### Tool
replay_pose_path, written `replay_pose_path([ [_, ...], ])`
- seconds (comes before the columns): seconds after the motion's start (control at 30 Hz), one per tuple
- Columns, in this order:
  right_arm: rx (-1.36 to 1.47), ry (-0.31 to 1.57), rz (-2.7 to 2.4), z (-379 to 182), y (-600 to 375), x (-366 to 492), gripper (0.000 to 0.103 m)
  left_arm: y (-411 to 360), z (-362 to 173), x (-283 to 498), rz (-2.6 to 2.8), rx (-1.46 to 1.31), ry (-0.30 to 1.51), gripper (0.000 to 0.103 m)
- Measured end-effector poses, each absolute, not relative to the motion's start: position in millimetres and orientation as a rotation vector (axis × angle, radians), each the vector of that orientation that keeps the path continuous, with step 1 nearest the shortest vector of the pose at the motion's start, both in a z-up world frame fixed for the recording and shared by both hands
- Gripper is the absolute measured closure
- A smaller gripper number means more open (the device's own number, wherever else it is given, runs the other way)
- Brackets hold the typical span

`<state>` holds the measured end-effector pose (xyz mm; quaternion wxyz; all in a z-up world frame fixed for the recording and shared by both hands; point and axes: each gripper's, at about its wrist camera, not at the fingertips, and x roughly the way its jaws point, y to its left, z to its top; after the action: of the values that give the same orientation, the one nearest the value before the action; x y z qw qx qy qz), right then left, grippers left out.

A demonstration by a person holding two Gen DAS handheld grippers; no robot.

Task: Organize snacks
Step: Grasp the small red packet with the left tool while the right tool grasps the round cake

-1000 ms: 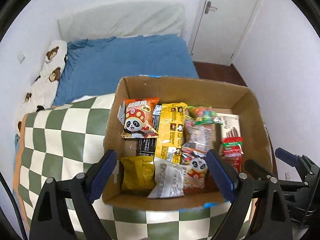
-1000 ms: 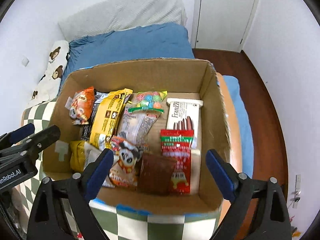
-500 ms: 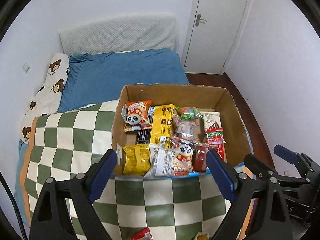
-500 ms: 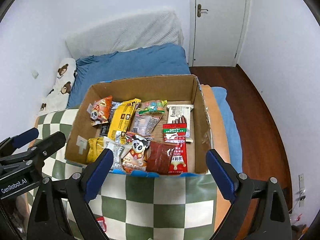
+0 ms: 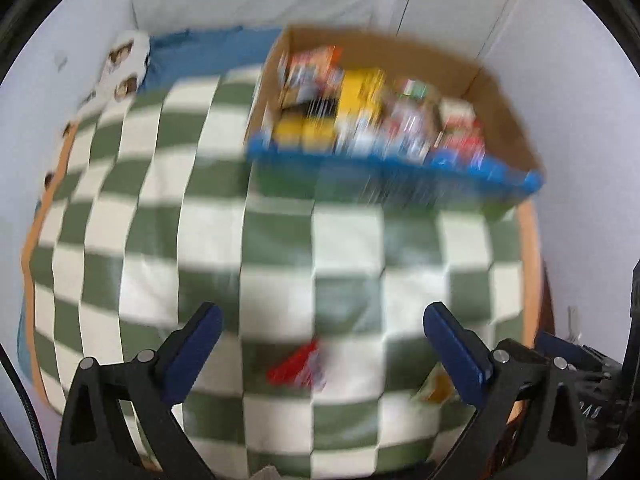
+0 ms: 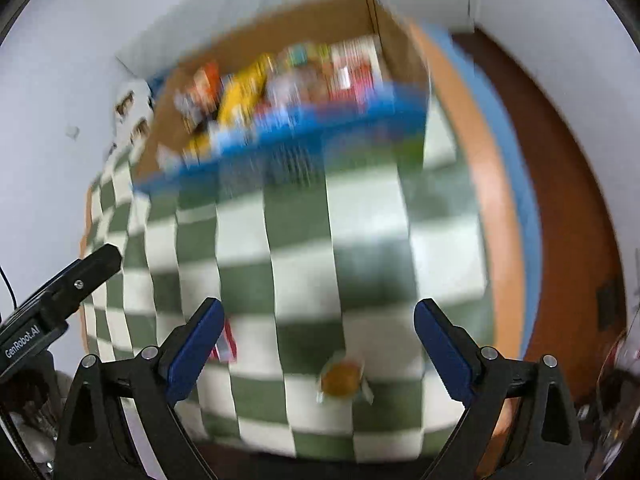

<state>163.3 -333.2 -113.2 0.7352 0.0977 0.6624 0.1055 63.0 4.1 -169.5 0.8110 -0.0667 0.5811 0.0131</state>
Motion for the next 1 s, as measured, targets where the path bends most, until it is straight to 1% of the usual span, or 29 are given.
replay_pose_path([
  [0.2,0.286,1.609,0.199,-180,-339,129,0.005,18,-230,37,0.089,-0.131,1.381,0.0],
  [0.43,0.365,1.694,0.153,-232,-337,118,0.005,19,-272,34,0.106,-0.156,1.476,0.0],
  [0.67,0.308,1.686,0.11,-245,-323,117,0.006,15,-302,49,0.102,-0.189,1.533,0.0],
  [0.8,0.29,1.682,0.098,-248,-314,118,0.007,10,-310,54,0.081,-0.204,1.541,0.0],
  [0.9,0.289,1.673,0.094,-247,-313,117,0.009,6,-315,54,0.066,-0.196,1.541,0.009],
  [0.93,0.284,1.672,0.093,-247,-312,116,0.011,5,-316,54,0.063,-0.193,1.542,0.016],
  [0.97,0.279,1.67,0.09,-247,-311,115,0.013,4,-318,54,0.059,-0.193,1.542,0.026],
  [1.0,0.273,1.668,0.088,-248,-310,114,0.014,3,-320,54,0.059,-0.192,1.546,0.029],
])
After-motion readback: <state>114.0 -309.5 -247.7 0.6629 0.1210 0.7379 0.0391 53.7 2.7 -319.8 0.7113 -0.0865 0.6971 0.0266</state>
